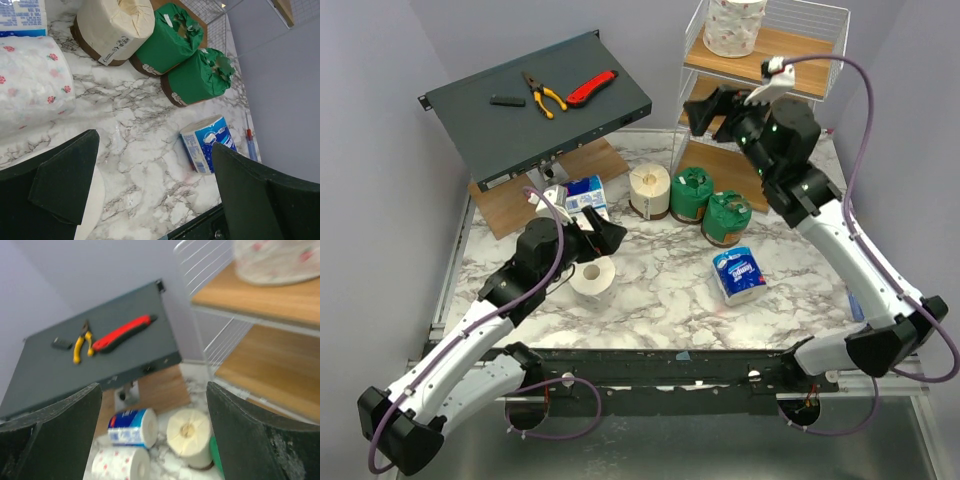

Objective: Place and organize the paper towels onto the shelf
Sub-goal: Place the paper towel on the shelf.

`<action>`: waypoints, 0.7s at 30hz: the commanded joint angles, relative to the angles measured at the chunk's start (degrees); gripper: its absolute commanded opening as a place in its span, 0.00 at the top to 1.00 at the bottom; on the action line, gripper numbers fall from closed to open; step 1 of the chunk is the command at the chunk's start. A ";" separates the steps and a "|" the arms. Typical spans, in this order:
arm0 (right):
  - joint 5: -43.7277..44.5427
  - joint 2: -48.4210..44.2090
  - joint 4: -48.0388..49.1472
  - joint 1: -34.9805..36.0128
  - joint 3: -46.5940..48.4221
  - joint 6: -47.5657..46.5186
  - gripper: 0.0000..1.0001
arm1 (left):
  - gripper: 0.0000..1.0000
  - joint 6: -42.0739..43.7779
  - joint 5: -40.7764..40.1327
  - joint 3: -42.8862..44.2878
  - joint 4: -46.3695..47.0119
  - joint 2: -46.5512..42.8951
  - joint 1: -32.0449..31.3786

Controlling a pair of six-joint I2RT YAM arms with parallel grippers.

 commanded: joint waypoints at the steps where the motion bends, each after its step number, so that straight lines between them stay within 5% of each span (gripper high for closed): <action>1: 3.64 -6.53 2.38 3.42 -8.50 -3.45 0.12 | 0.01 1.48 -4.09 -0.08 -2.53 -2.41 0.44; 11: 3.64 -20.17 6.98 5.10 -36.57 10.06 0.11 | 0.01 -4.25 -16.77 -2.68 -11.26 -7.98 0.99; 16: 1.17 -24.65 3.06 7.80 -45.55 15.44 0.06 | 0.01 1.61 -12.18 -7.27 -10.27 -16.14 1.18; 21: 1.70 -25.98 -0.84 12.61 -51.04 13.70 0.01 | 0.02 -1.00 -12.60 -5.96 -20.73 -17.48 1.26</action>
